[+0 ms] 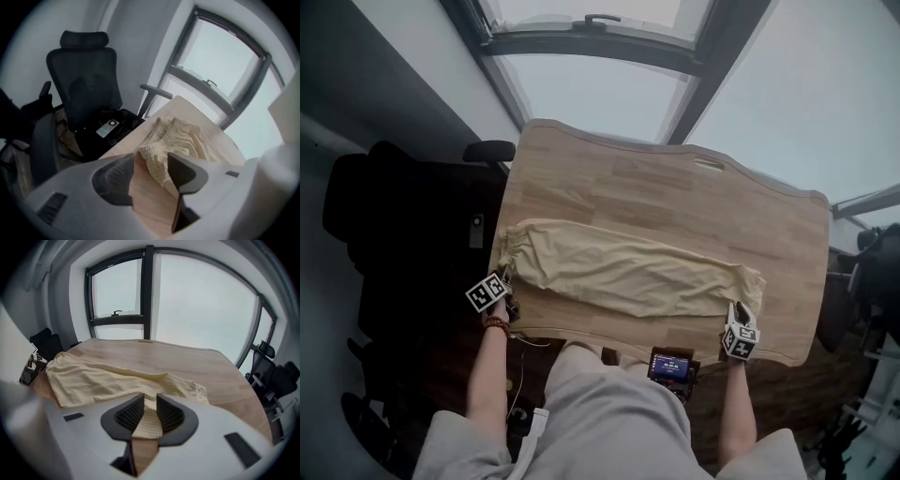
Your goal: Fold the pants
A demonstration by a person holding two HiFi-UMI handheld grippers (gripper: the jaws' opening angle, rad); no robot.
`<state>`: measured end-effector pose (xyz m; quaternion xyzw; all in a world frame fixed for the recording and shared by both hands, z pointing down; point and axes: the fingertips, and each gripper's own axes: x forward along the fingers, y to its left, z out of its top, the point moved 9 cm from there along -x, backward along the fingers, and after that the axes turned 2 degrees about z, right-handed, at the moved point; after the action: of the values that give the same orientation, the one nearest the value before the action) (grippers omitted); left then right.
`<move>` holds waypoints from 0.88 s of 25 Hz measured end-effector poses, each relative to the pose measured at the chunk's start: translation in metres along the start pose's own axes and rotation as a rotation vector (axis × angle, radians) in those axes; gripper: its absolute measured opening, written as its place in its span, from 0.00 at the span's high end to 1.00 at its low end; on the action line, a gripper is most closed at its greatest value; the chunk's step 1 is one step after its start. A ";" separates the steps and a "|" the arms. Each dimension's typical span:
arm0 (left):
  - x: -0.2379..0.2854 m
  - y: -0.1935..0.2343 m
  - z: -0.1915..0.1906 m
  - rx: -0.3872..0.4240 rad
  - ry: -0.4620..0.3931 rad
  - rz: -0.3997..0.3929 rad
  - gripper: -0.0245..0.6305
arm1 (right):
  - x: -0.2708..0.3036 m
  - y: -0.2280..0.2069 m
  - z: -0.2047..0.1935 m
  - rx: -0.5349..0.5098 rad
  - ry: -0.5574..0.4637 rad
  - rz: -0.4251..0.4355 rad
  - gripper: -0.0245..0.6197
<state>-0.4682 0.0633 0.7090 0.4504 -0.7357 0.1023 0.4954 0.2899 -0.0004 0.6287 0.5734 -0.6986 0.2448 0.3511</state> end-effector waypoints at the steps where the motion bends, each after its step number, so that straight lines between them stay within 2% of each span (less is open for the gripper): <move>1: 0.007 0.005 0.003 -0.056 0.005 -0.016 0.61 | 0.000 0.007 0.005 0.006 0.003 -0.008 0.84; 3: 0.017 0.014 0.007 -0.128 0.010 -0.024 0.60 | 0.003 0.020 0.013 0.024 0.010 -0.020 0.84; 4: 0.019 0.015 0.008 -0.136 0.009 -0.011 0.60 | 0.004 0.023 0.017 0.039 0.015 -0.023 0.83; 6: 0.020 0.011 0.009 -0.101 0.010 0.012 0.65 | 0.006 0.021 0.022 0.060 0.032 -0.031 0.83; 9: 0.024 0.007 0.010 -0.053 0.007 -0.021 0.75 | 0.009 0.010 0.019 0.065 0.081 -0.058 0.81; 11: 0.023 0.007 0.013 -0.052 -0.010 -0.040 0.82 | 0.009 -0.001 0.009 0.090 0.117 -0.080 0.75; 14: 0.004 0.013 0.033 -0.016 -0.050 -0.020 0.85 | 0.026 -0.018 -0.013 0.213 0.153 -0.078 0.63; 16: -0.015 0.007 0.045 0.023 -0.102 -0.016 0.85 | 0.036 -0.037 -0.028 0.305 0.142 -0.069 0.59; 19: -0.034 -0.039 0.053 0.153 -0.193 -0.085 0.85 | 0.031 -0.077 -0.047 0.346 0.117 -0.071 0.57; 20: -0.042 -0.065 0.057 0.229 -0.222 -0.128 0.85 | 0.029 -0.088 -0.047 0.327 0.103 -0.071 0.57; 22: -0.065 -0.129 0.062 0.440 -0.273 -0.226 0.85 | 0.029 -0.101 -0.043 0.277 0.074 -0.057 0.57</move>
<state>-0.4024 -0.0110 0.5875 0.6360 -0.7008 0.1419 0.2902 0.3948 -0.0091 0.6725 0.6267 -0.6280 0.3497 0.3009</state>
